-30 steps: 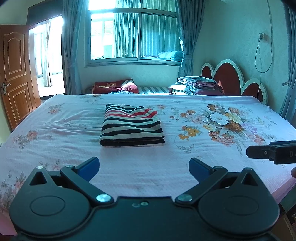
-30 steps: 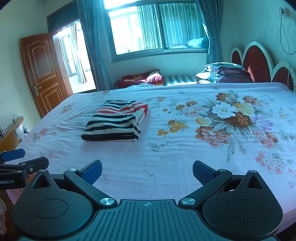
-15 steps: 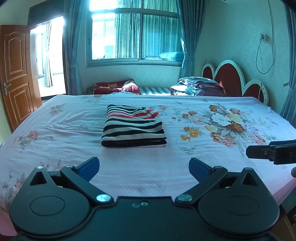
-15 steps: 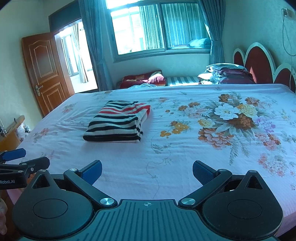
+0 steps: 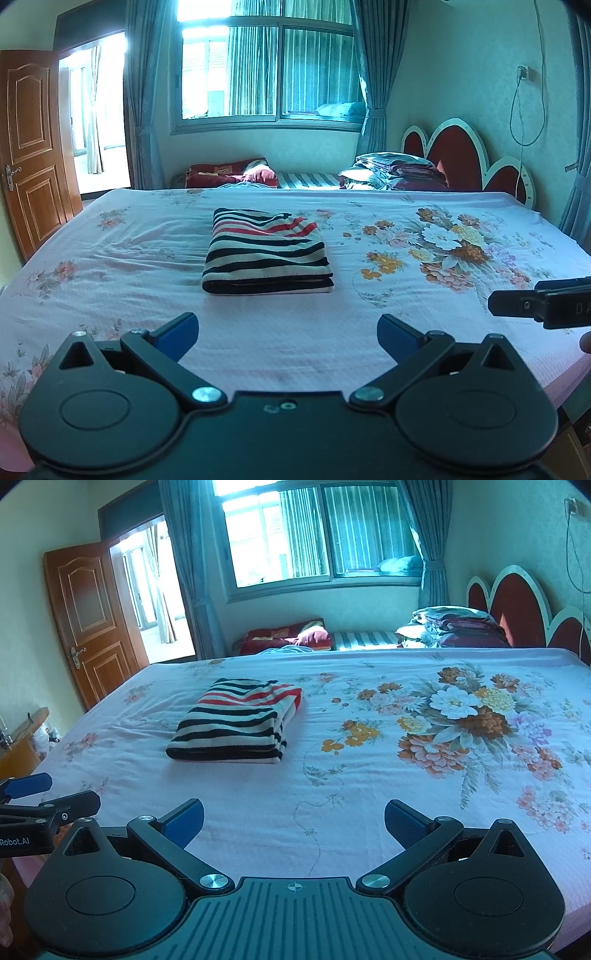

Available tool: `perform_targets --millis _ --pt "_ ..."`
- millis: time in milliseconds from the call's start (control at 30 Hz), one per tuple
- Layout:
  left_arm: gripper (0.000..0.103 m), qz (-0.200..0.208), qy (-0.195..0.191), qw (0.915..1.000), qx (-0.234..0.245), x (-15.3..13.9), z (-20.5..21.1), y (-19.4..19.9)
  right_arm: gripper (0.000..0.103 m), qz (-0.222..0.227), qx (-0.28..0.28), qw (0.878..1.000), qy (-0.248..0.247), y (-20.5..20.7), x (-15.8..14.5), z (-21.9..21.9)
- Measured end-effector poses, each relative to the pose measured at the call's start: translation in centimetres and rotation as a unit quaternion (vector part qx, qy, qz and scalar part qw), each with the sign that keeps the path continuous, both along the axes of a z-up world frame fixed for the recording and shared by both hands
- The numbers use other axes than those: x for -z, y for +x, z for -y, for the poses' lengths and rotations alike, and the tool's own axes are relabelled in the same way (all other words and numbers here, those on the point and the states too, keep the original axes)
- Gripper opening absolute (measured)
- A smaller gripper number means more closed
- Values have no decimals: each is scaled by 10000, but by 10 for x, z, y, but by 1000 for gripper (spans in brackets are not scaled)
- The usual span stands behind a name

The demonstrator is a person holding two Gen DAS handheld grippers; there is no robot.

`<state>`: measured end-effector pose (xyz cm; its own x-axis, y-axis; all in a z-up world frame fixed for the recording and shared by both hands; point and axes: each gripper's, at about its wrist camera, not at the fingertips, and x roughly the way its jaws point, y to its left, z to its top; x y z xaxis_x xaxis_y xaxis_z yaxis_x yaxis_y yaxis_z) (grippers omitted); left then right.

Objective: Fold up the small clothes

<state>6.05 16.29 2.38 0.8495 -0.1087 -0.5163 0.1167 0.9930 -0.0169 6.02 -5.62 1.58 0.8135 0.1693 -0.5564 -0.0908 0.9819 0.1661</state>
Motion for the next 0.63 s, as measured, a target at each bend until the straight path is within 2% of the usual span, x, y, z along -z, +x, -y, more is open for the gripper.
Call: perform_targets --millis 633 --pt "103 1 -80 10000 21 -4 -12 5 103 25 -109 9999 -38 6 0 -6"
